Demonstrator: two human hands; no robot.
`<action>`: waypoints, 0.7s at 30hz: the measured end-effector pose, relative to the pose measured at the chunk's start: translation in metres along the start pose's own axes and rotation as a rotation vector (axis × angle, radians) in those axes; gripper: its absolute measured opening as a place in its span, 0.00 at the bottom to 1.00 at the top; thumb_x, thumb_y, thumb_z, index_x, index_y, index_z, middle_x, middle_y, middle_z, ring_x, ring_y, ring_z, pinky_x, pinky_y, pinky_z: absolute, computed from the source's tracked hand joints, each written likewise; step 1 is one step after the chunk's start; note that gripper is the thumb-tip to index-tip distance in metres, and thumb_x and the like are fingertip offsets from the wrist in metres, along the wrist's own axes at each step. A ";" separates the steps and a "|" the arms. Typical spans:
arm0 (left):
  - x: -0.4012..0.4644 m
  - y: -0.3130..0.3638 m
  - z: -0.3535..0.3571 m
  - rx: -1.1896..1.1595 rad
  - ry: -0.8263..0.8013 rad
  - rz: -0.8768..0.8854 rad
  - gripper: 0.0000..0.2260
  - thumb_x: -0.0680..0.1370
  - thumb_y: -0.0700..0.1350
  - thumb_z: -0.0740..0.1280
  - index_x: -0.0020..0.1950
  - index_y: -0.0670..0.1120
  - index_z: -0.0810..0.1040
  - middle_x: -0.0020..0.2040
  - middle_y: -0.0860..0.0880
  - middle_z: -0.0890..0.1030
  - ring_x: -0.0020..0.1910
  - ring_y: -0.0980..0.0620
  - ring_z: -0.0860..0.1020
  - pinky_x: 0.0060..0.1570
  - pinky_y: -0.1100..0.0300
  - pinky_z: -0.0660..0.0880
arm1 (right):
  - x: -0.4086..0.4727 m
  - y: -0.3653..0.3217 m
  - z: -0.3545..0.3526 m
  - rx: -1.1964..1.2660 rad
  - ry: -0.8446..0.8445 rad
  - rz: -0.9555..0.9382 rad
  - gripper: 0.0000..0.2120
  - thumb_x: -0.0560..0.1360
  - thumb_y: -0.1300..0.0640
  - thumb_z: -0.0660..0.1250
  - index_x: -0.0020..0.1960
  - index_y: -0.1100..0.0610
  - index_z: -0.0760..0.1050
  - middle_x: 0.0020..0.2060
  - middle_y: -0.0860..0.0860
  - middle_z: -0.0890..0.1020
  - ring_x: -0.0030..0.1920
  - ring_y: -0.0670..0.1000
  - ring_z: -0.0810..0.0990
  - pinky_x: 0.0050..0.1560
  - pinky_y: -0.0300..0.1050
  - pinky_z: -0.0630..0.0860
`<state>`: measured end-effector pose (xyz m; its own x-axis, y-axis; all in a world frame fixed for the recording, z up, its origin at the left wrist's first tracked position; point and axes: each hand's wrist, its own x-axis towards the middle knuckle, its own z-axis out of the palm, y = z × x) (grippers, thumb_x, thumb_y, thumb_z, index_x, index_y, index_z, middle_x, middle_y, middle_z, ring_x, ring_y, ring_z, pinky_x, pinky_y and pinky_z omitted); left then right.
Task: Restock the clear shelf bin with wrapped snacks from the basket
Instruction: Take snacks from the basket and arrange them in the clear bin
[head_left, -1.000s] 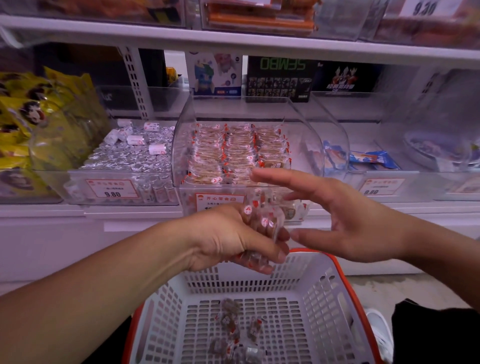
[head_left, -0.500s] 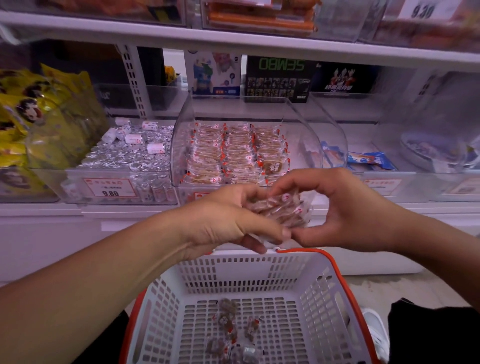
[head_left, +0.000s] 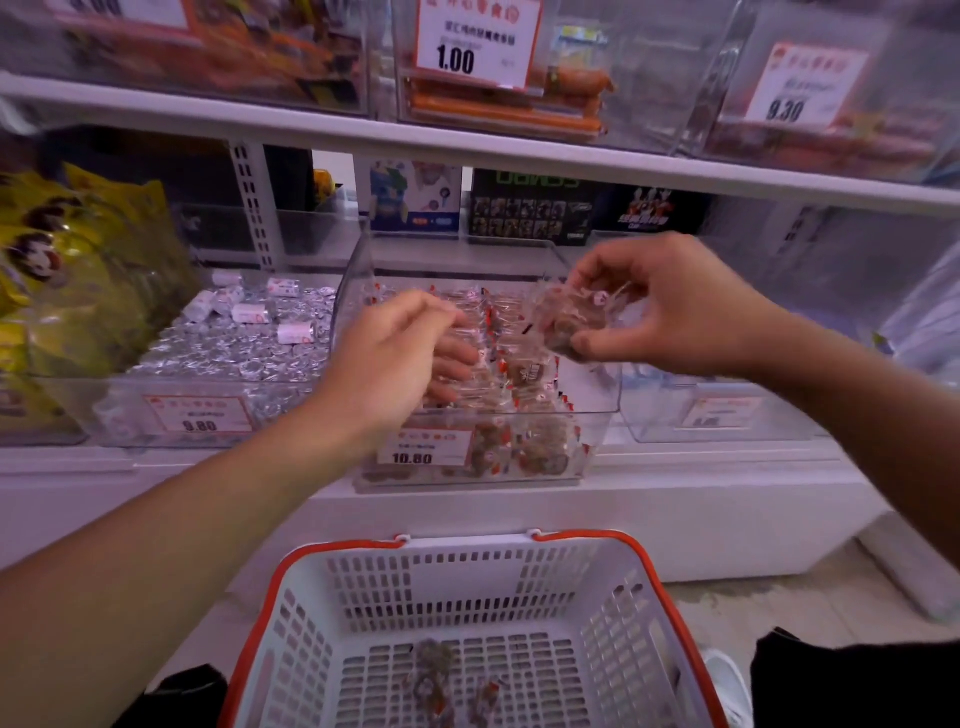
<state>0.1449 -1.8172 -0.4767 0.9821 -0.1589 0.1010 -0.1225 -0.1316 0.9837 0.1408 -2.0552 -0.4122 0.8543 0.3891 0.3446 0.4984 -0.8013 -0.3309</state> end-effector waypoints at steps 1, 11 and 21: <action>0.003 -0.005 -0.006 0.209 0.058 0.137 0.08 0.83 0.46 0.61 0.52 0.48 0.80 0.42 0.48 0.85 0.43 0.50 0.84 0.40 0.56 0.81 | 0.014 0.004 -0.002 -0.122 -0.033 -0.004 0.17 0.61 0.48 0.77 0.48 0.50 0.80 0.38 0.44 0.83 0.38 0.44 0.80 0.42 0.43 0.77; 0.015 -0.027 -0.024 0.890 -0.037 0.462 0.03 0.81 0.47 0.62 0.52 0.51 0.76 0.42 0.52 0.80 0.41 0.49 0.77 0.44 0.51 0.76 | 0.072 0.029 0.061 -0.580 -0.517 0.050 0.18 0.61 0.44 0.79 0.39 0.48 0.72 0.38 0.45 0.76 0.38 0.44 0.73 0.32 0.40 0.65; 0.011 -0.038 -0.016 1.036 -0.088 0.470 0.07 0.83 0.51 0.57 0.58 0.51 0.70 0.45 0.49 0.81 0.40 0.47 0.77 0.38 0.52 0.73 | 0.067 0.029 0.074 -0.624 -0.494 0.019 0.21 0.72 0.54 0.74 0.64 0.56 0.76 0.58 0.54 0.80 0.57 0.55 0.78 0.57 0.48 0.75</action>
<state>0.1626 -1.7980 -0.5107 0.7993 -0.4689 0.3758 -0.5749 -0.7788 0.2510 0.2238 -2.0191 -0.4634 0.9012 0.4123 -0.1339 0.4335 -0.8597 0.2703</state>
